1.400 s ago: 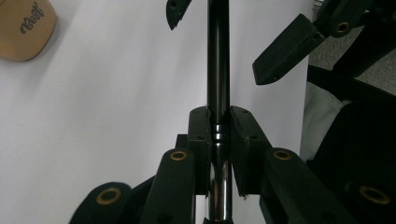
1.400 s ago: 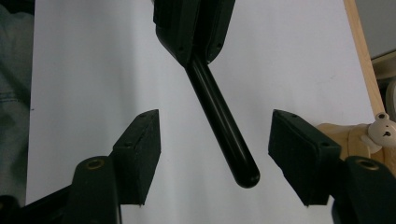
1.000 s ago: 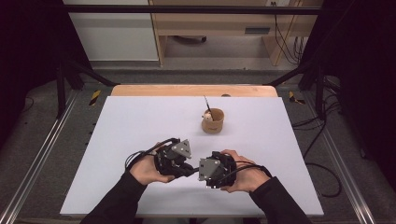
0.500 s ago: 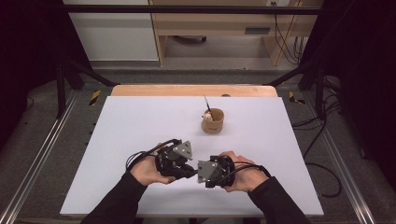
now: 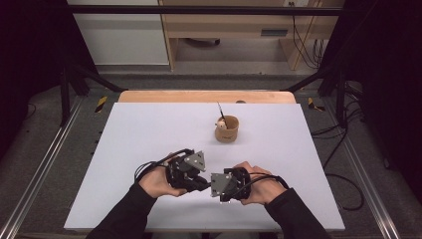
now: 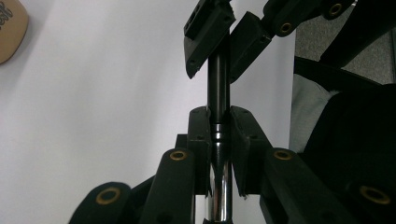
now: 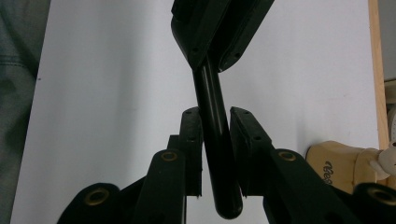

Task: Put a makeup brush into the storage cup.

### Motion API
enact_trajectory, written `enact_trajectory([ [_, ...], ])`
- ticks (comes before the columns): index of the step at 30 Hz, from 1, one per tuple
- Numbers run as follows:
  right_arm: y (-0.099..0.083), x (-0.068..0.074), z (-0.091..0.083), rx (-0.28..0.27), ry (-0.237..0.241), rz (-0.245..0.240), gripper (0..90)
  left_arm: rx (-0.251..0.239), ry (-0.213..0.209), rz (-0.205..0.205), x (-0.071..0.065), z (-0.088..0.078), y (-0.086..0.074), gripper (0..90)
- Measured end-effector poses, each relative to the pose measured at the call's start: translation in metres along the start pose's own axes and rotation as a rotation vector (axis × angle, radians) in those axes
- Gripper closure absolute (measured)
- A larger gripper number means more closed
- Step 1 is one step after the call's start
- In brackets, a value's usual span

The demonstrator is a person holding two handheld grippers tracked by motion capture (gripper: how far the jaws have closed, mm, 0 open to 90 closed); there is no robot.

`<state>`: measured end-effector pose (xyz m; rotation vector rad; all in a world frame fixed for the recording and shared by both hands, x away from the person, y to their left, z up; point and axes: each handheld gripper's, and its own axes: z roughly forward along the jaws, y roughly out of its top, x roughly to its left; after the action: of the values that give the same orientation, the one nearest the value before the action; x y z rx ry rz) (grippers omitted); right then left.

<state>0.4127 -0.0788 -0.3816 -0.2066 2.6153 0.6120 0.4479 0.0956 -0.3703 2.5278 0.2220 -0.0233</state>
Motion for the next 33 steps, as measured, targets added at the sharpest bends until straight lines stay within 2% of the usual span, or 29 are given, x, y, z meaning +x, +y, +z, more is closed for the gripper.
enact_trajectory([
  [6, -0.001, 0.000, -0.001, -0.005, 0.003, -0.004, 77.6, -0.005, 0.009, 0.021, 0.001, -0.002, -0.001, 77.3],
  [10, 0.000, 0.001, -0.001, -0.008, 0.008, -0.010, 79.4, -0.014, 0.012, 0.018, 0.002, -0.003, -0.002, 75.6],
  [15, 0.000, 0.003, 0.000, -0.022, 0.019, 0.022, 79.5, -0.007, 0.023, 0.023, 0.001, -0.004, -0.003, 74.3],
  [17, -0.002, 0.002, 0.001, -0.017, 0.022, 0.011, 79.5, -0.015, 0.038, 0.023, 0.002, -0.005, -0.004, 69.6],
  [19, -0.003, 0.003, 0.003, -0.017, 0.023, 0.021, 79.5, -0.026, 0.046, 0.020, 0.003, -0.007, -0.005, 65.0],
  [22, -0.007, 0.001, 0.003, -0.005, 0.021, 0.051, 79.5, -0.053, 0.072, 0.003, 0.004, -0.011, -0.007, 55.9],
  [24, -0.011, -0.001, 0.004, -0.012, 0.016, 0.080, 79.5, -0.063, 0.109, -0.002, 0.005, -0.015, -0.008, 47.8],
  [27, -0.018, -0.004, 0.004, -0.011, 0.007, 0.133, 79.5, -0.104, 0.150, -0.032, 0.009, -0.021, -0.012, 38.7],
  [28, -0.018, -0.004, 0.004, -0.011, 0.007, 0.133, 79.5, -0.111, 0.163, -0.042, 0.010, -0.023, -0.013, 38.7],
  [30, -0.023, -0.006, 0.003, -0.012, -0.001, 0.162, 79.5, -0.132, 0.196, -0.067, 0.012, -0.027, -0.017, 34.0],
  [33, -0.029, -0.008, 0.002, -0.020, -0.016, 0.190, 79.5, -0.171, 0.221, -0.104, 0.015, -0.033, -0.024, 29.5],
])
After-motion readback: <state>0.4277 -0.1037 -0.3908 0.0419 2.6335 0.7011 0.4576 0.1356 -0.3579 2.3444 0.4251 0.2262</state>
